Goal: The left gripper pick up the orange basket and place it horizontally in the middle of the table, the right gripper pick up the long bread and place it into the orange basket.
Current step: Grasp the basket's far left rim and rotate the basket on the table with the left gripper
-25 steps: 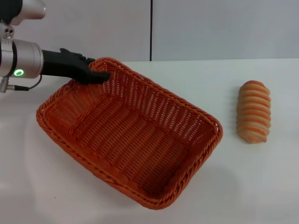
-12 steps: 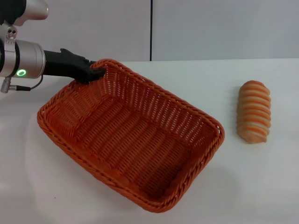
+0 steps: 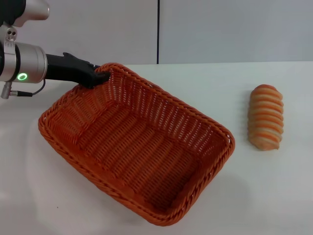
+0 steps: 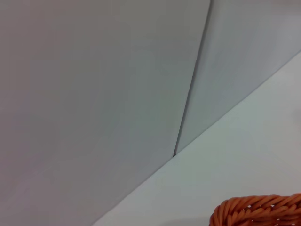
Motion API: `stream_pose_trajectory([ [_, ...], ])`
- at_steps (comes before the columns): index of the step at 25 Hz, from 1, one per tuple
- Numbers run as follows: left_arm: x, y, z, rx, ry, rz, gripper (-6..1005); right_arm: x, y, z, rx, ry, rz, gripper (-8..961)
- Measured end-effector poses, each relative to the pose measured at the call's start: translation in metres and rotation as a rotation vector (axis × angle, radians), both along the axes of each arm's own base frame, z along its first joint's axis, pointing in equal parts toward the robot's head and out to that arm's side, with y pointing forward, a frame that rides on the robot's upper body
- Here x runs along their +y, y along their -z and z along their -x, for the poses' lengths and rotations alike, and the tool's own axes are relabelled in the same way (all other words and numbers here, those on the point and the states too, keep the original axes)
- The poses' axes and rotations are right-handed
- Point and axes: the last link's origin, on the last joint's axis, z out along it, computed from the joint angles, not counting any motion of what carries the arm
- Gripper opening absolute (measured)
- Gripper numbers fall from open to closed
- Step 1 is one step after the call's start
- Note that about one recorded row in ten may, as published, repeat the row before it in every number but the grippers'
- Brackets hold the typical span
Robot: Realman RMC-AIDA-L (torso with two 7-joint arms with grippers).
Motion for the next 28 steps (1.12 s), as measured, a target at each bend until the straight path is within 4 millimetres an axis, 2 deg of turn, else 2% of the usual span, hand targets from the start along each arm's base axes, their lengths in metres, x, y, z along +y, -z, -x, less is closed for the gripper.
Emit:
stream_pose_trajectory([
  [11,-0.008,-0.021,0.0,-0.131,-0.057,0.019,191,0.001,0.0,0.0,0.002,0.002,0.0,526],
  [16,-0.011,-0.035,0.001,-0.21,-0.075,0.004,192,0.003,0.0,-0.001,0.008,0.007,0.005,526],
  [19,-0.015,-0.053,0.002,-0.337,-0.118,-0.033,193,0.004,0.001,-0.001,0.008,0.005,0.007,526],
  [21,-0.015,-0.056,0.003,-0.354,-0.129,-0.042,196,0.004,0.001,0.0,0.008,0.004,0.008,527],
  [22,-0.015,-0.069,0.01,-0.423,-0.201,-0.091,199,0.004,0.001,0.0,0.008,0.003,0.009,527],
  [26,-0.016,-0.076,0.016,-0.461,-0.252,-0.115,210,0.004,0.001,0.0,0.008,0.004,0.009,527],
  [27,-0.021,-0.085,0.029,-0.521,-0.36,-0.149,212,0.004,0.0,-0.001,0.007,0.004,0.008,527],
  [28,-0.021,-0.085,0.029,-0.521,-0.36,-0.149,215,0.004,0.0,-0.001,0.007,0.004,0.008,527],
])
